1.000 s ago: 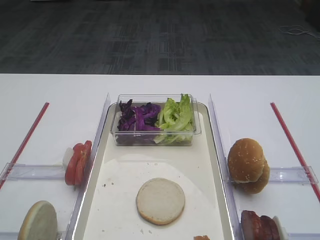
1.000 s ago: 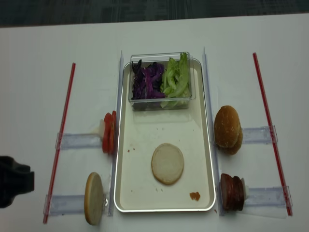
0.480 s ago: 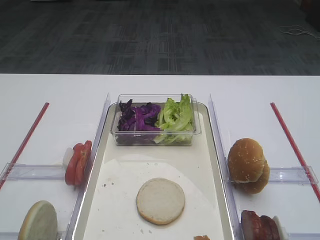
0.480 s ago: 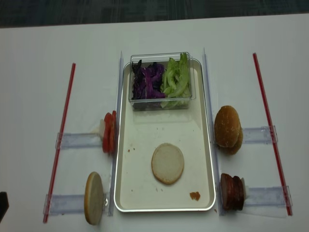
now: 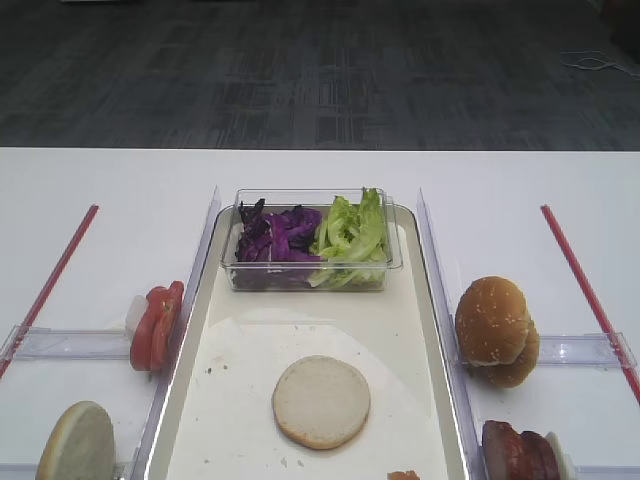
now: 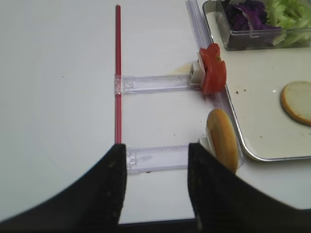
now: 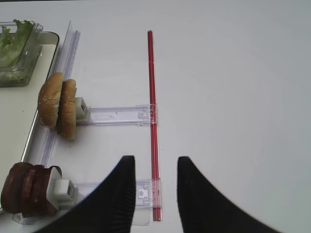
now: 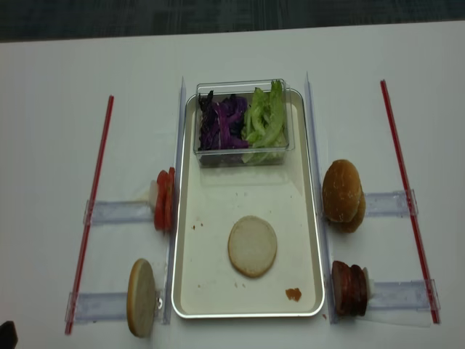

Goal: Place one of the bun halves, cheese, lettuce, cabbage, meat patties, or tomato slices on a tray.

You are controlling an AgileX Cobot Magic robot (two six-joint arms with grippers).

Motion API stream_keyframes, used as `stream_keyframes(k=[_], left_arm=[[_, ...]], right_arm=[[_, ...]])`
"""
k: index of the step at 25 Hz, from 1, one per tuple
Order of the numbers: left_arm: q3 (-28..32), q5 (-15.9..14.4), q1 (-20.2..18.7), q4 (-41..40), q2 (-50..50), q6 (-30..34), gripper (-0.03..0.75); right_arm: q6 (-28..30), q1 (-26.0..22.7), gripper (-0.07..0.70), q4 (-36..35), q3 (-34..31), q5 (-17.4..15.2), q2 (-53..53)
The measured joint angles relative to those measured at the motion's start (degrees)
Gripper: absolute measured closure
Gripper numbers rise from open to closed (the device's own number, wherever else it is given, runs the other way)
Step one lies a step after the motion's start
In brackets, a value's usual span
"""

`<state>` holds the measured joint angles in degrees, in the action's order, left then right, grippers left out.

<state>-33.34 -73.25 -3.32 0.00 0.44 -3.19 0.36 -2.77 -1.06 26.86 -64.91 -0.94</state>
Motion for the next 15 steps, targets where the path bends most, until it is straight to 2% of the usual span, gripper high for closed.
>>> stream_keyframes(k=[5,10,15], left_arm=[[3.0,0.1,0.0,0.0,-1.4,0.0,0.428],[5.0,4.2,0.0,0.4,-1.5,0.1,0.428],[5.3,5.1,0.0,0.0,-1.5,0.2,0.428]], right_arm=[[0.1,0.0,0.386,0.0,0.0,0.0,0.0],[0.1,0.0,0.386,0.0,0.0,0.0,0.0],[0.1,0.0,0.386,0.0,0.0,0.0,0.0]])
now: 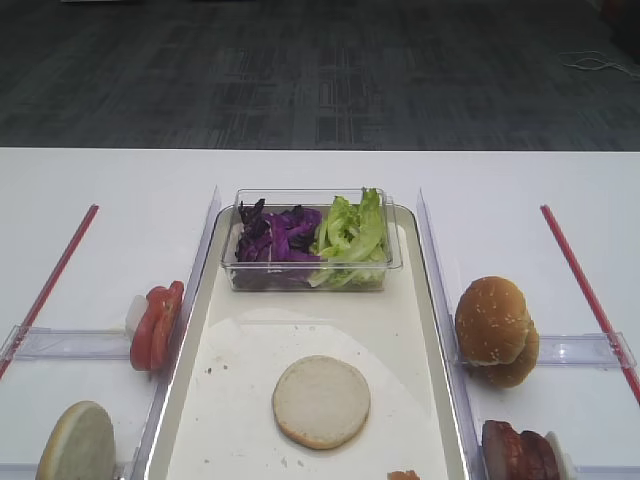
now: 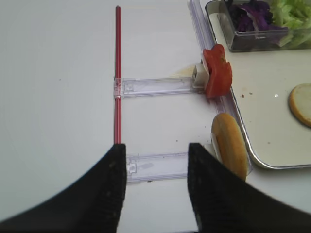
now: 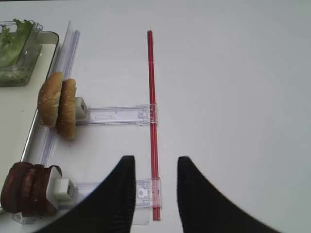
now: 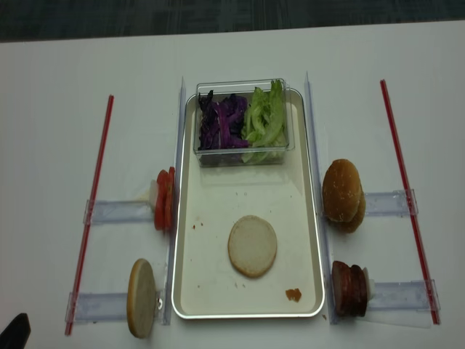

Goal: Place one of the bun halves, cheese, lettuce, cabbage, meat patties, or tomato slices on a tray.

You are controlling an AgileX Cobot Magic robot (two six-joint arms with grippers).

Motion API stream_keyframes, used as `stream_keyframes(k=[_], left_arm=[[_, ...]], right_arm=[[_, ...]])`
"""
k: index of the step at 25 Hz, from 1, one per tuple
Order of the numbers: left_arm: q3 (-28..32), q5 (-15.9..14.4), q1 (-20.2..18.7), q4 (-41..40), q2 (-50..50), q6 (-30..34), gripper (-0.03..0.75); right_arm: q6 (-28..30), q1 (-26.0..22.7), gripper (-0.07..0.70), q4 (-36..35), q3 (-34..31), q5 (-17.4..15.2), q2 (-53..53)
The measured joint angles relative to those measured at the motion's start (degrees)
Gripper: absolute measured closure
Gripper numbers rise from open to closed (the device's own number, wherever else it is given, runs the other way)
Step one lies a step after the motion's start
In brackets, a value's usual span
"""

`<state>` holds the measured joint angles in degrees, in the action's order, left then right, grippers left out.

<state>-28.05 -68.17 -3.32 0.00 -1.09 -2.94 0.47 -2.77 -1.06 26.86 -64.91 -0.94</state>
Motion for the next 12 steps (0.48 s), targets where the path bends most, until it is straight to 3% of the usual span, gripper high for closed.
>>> stream_keyframes(k=[12], left_arm=[[0.0,0.1,0.0,0.0,0.0,0.0,0.428]], right_arm=[[0.0,0.0,0.386,0.0,0.0,0.0,0.0]])
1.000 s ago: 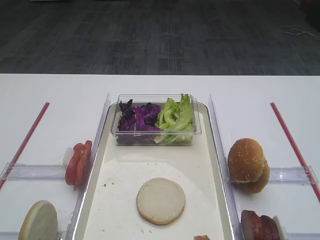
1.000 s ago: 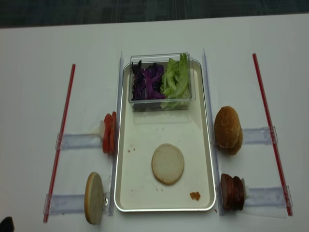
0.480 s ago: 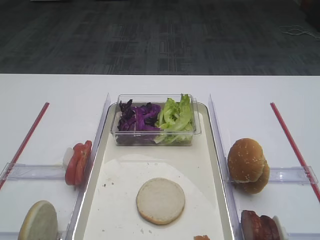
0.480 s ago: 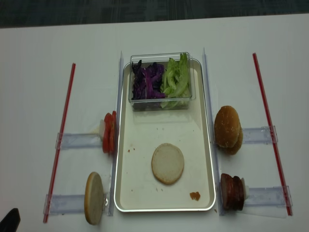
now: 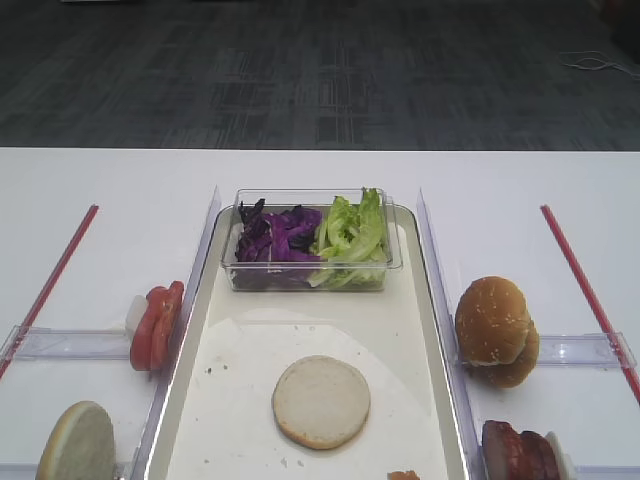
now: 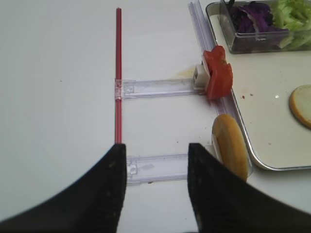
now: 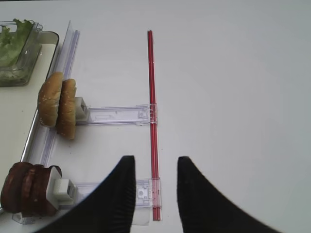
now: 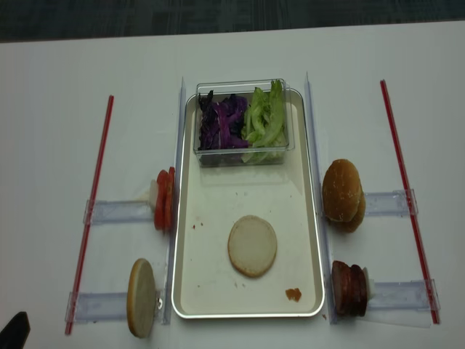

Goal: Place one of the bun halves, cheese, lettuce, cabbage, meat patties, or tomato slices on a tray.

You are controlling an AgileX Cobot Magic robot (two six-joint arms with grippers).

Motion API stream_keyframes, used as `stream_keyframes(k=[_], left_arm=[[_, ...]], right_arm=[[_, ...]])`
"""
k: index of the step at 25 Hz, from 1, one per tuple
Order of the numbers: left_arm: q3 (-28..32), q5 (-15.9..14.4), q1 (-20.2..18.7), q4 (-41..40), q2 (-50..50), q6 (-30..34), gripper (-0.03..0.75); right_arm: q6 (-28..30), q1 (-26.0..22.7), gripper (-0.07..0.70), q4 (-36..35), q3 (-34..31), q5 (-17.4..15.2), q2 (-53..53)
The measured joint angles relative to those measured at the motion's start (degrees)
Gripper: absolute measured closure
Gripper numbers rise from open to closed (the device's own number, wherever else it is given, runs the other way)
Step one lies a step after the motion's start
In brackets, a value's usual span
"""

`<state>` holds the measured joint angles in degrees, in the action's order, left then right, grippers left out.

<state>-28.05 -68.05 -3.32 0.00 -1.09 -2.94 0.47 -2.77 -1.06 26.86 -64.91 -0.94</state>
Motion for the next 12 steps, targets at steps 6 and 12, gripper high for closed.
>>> stream_keyframes(k=[6,12], left_arm=[[0.0,0.0,0.0,0.0,0.0,0.0,0.428],[0.0,0.1,0.0,0.0,0.0,0.0,0.428]], right_arm=[[0.0,0.0,0.386,0.0,0.0,0.0,0.0],[0.0,0.0,0.386,0.0,0.0,0.0,0.0]])
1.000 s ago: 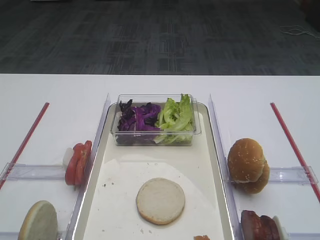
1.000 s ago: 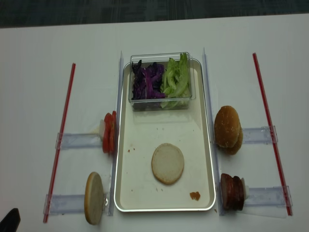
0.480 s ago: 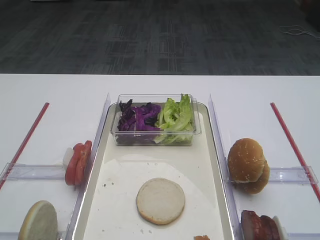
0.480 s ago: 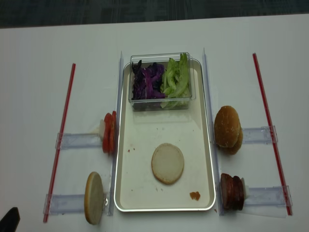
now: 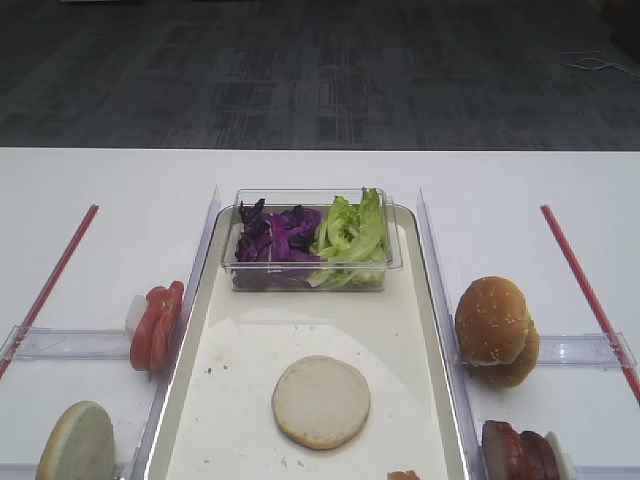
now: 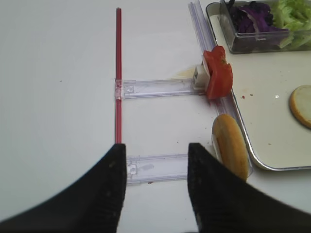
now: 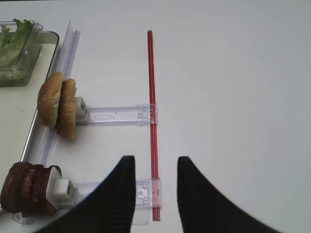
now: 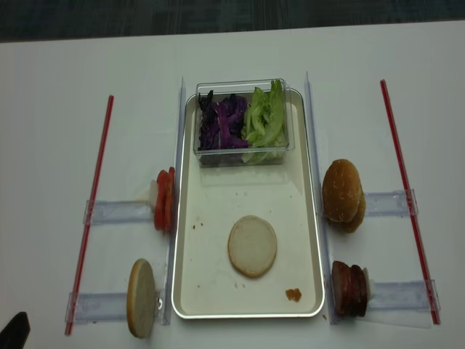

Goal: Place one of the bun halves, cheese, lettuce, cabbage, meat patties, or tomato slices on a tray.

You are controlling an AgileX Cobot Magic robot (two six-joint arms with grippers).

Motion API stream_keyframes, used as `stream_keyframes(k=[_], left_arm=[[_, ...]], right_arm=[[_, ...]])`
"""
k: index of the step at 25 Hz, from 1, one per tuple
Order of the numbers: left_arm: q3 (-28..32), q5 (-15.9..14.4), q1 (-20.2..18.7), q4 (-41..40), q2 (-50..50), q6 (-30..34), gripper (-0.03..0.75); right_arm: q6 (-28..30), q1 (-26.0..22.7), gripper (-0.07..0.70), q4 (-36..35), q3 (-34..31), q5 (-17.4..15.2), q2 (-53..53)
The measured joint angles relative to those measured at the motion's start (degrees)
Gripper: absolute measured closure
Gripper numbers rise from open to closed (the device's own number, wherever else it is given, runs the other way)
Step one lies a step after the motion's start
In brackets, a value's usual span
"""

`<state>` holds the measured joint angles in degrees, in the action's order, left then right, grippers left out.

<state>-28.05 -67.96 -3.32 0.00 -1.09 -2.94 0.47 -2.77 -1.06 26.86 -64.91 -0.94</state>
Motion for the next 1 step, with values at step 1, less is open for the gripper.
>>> stream_keyframes(k=[1], left_arm=[[0.0,0.0,0.0,0.0,0.0,0.0,0.428]], right_arm=[[0.0,0.0,0.386,0.0,0.0,0.0,0.0]])
